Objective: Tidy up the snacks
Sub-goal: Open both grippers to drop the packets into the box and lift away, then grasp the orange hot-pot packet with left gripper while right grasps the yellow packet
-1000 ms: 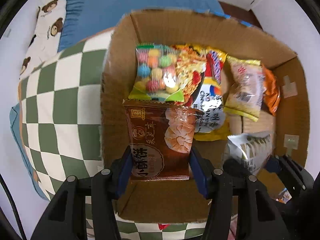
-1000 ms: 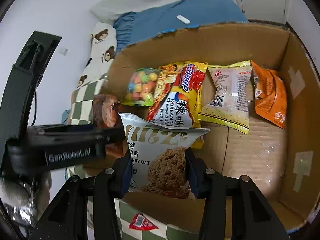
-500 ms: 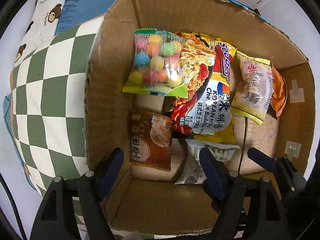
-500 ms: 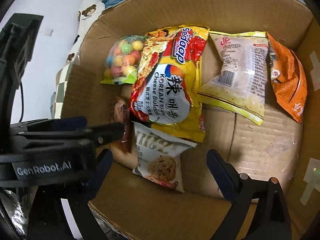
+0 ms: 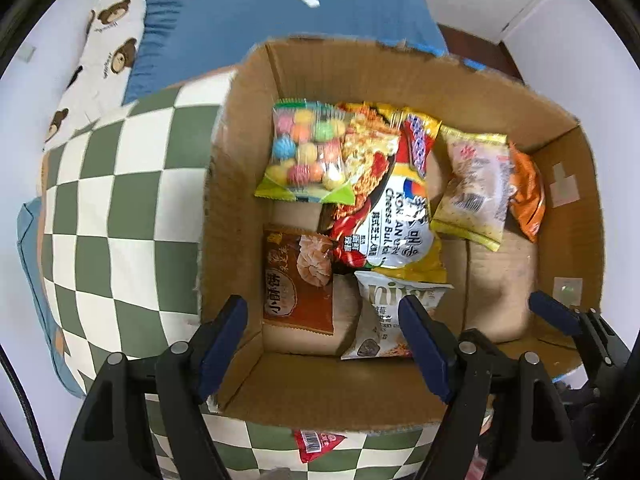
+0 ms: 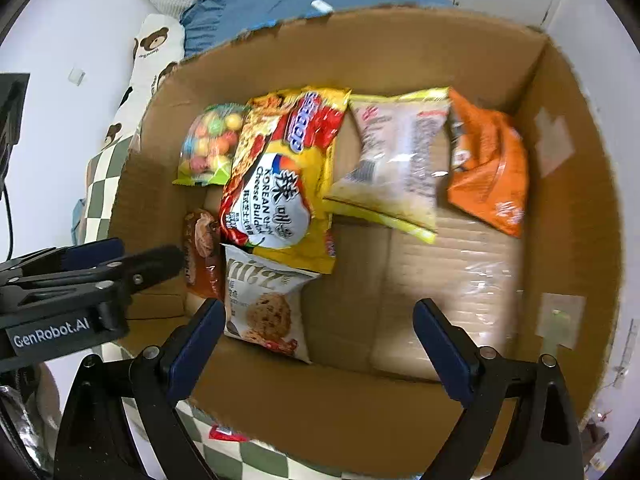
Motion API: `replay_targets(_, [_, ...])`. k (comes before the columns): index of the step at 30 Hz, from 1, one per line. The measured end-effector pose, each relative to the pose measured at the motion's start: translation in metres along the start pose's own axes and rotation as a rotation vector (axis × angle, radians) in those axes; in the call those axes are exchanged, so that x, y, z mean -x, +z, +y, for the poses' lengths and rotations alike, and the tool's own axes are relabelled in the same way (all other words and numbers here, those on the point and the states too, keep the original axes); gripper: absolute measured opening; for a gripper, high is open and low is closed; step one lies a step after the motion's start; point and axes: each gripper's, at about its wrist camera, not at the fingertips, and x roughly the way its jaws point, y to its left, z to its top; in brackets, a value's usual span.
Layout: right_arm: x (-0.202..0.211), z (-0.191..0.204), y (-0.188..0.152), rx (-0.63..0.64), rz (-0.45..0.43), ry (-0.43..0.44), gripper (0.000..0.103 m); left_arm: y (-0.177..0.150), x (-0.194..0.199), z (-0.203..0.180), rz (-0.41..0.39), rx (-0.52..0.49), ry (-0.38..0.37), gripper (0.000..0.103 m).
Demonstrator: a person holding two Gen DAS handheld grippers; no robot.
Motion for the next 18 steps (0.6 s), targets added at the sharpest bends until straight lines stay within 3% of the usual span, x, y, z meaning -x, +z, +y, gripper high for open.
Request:
replay_targets(8, [0.063, 0.002, -0.016, 0.008, -0.192, -0.063, 0.097, -0.026, 0.068, 0.001, -0.247, -0.009, 0.016, 0.077])
replay_targets(13, [0.105, 0.004, -0.041, 0.018, -0.308, -0.044, 0.097, -0.059, 0.108, 0.000, -0.413, -0.011, 0.027, 0.077])
replay_targets(18, [0.124, 0.003, -0.080, 0.031, -0.383, 0.004, 0.094, -0.104, 0.115, 0.005, -0.476, -0.024, 0.060, 0.077])
